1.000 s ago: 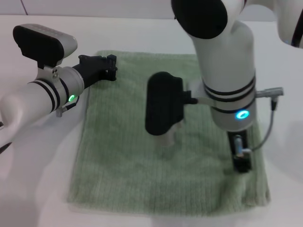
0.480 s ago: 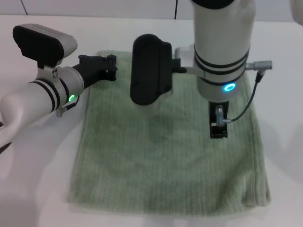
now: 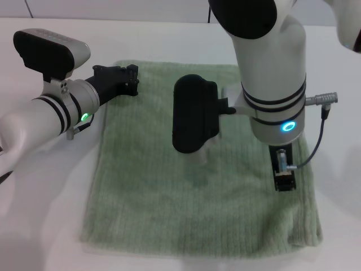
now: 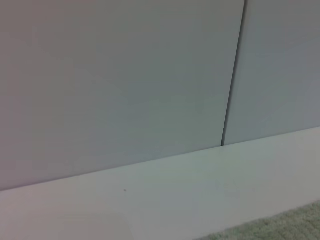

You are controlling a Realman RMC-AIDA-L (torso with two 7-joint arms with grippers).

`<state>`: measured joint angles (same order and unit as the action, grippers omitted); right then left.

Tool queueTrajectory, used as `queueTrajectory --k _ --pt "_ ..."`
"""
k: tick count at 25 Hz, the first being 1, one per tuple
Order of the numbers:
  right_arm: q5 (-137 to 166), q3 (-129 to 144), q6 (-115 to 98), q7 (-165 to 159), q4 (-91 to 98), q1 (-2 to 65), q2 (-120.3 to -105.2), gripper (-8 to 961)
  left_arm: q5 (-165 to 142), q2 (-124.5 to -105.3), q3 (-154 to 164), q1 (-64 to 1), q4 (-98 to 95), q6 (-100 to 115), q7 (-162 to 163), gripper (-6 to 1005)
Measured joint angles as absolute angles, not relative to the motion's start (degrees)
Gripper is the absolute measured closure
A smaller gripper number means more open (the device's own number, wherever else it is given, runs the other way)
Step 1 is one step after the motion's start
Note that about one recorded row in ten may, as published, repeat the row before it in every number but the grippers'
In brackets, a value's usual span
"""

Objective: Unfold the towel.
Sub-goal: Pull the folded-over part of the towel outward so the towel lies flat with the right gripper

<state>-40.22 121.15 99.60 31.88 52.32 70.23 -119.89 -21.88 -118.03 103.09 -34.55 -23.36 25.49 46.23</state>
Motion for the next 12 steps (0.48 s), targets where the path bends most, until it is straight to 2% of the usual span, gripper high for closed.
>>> queueTrajectory --k 7,12 --pt "-47.09 125.30 103.60 32.22 44.96 71.45 -119.89 696 -21.88 -118.03 103.09 -34.53 -23.62 25.49 46.27 1001" --pt "-42.11 116.42 102.13 31.78 52.56 70.26 -119.41 697 -21.88 -118.03 103.09 -34.34 -23.67 25.48 46.25 1001"
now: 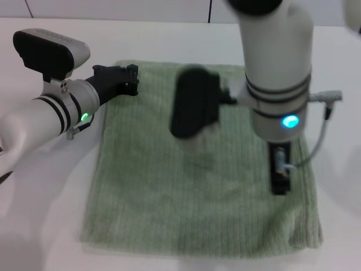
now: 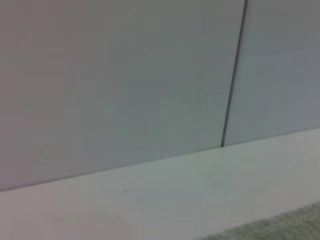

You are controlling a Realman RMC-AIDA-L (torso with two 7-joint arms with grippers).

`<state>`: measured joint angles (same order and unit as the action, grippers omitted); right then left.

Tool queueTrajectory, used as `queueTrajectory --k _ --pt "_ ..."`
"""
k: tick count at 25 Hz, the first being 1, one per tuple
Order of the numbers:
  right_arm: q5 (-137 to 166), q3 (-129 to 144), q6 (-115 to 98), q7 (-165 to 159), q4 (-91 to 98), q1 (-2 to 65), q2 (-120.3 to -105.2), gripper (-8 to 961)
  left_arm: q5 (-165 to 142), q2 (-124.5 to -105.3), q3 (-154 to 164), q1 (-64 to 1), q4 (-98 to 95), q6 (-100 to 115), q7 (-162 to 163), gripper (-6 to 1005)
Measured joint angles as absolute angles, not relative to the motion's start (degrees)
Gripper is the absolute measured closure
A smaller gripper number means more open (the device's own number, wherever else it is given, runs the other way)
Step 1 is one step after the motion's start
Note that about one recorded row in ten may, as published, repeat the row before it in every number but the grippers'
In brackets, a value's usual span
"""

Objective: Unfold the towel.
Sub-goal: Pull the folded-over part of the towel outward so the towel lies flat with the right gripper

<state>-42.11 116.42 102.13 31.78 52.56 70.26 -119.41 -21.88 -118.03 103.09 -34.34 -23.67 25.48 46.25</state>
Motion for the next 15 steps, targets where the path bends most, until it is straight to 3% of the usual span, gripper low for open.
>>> queueTrajectory --k 15 --pt "-43.99 119.61 102.17 32.49 51.42 68.67 -119.89 700 -21.88 -118.02 103.27 -32.83 -25.78 25.54 46.51 1001"
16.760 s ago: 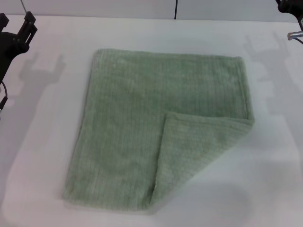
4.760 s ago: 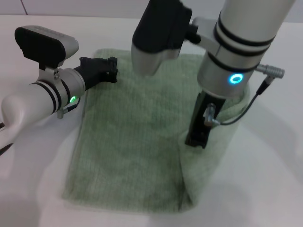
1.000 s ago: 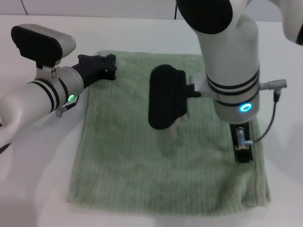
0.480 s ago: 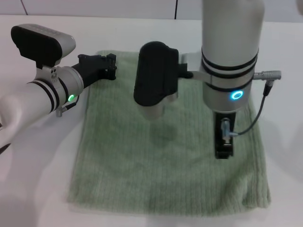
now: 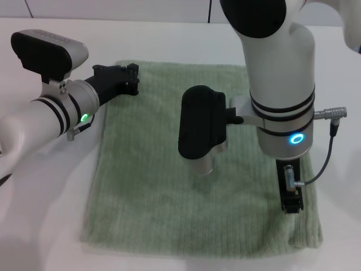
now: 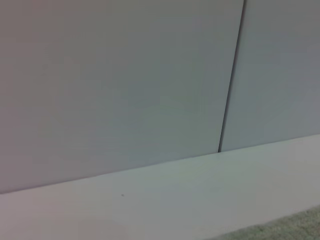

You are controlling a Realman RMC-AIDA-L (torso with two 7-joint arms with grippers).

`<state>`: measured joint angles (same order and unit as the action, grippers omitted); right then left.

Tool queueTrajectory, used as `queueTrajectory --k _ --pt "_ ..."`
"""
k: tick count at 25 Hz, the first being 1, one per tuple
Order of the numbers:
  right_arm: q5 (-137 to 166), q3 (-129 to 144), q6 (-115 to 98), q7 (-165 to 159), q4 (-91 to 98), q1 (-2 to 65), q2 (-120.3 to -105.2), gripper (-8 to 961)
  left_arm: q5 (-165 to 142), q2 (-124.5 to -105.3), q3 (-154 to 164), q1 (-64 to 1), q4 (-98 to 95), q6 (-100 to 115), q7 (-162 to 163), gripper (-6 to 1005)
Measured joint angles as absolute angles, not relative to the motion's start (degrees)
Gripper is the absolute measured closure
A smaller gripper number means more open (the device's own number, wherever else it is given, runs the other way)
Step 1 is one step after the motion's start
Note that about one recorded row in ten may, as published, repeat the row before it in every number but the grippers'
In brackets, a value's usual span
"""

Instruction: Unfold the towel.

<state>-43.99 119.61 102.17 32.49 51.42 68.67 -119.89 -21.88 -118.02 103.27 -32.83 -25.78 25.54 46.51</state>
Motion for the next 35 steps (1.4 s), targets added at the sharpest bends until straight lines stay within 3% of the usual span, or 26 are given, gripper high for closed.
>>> queueTrajectory --k 10,17,26,35 --pt "-49.77 123.27 104.54 33.71 44.69 69.07 -119.87 703 -21.88 -117.94 103.18 -32.68 -25.84 25.48 46.49 1001" --pt "-47.01 117.03 105.95 34.03 48.03 70.19 -118.90 706 -21.88 -117.95 103.19 -32.55 -26.03 25.46 46.49 1000" --pt "-39.47 110.41 93.95 36.51 63.01 63.02 -119.45 694 -21.88 -117.95 103.15 -32.52 -26.02 25.46 46.50 1000" --pt "-35.42 105.95 62.18 41.67 73.78 47.78 -119.41 676 -21.88 -117.95 103.06 -32.43 -26.01 25.52 46.37 1000"
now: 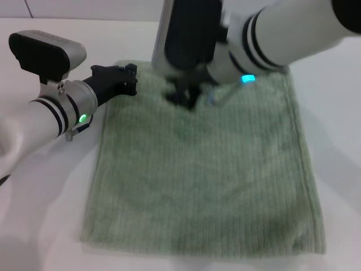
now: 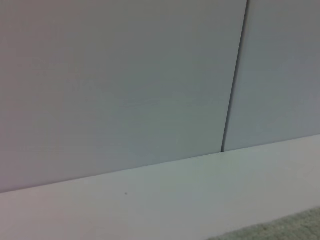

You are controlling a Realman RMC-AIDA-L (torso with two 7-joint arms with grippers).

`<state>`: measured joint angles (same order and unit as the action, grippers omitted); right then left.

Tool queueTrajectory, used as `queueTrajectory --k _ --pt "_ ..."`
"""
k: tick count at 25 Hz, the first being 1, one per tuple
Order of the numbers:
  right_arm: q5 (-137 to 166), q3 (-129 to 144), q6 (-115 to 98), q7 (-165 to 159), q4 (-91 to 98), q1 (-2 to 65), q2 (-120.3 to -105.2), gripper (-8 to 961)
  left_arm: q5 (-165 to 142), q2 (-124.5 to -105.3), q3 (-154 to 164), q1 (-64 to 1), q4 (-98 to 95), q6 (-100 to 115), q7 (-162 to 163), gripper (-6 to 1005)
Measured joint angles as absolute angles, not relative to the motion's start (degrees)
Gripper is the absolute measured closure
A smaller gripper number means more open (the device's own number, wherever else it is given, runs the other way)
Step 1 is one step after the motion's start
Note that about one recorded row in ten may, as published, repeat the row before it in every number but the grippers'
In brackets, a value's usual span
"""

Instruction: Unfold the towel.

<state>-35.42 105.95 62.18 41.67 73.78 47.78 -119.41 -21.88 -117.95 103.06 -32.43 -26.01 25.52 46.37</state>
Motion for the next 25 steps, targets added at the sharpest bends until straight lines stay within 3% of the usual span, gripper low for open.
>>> queueTrajectory --k 9,16,20,25 --pt "-35.72 109.94 15.40 42.52 69.59 34.71 -119.43 657 -21.88 -117.43 99.75 -30.72 -28.08 25.70 46.63 1000" --pt "-36.50 113.28 -11.38 36.36 60.56 31.35 -119.50 642 -21.88 -117.07 94.10 -25.05 -34.66 27.03 47.26 1001" --pt "-36.51 113.83 -23.49 30.07 53.23 31.51 -119.43 634 -21.89 -116.94 91.20 -22.86 -35.60 31.77 48.01 910" --pt "-36.50 113.93 -36.65 23.02 46.30 31.12 -119.43 469 -21.88 -117.15 86.95 -21.33 -34.53 38.37 48.11 754"
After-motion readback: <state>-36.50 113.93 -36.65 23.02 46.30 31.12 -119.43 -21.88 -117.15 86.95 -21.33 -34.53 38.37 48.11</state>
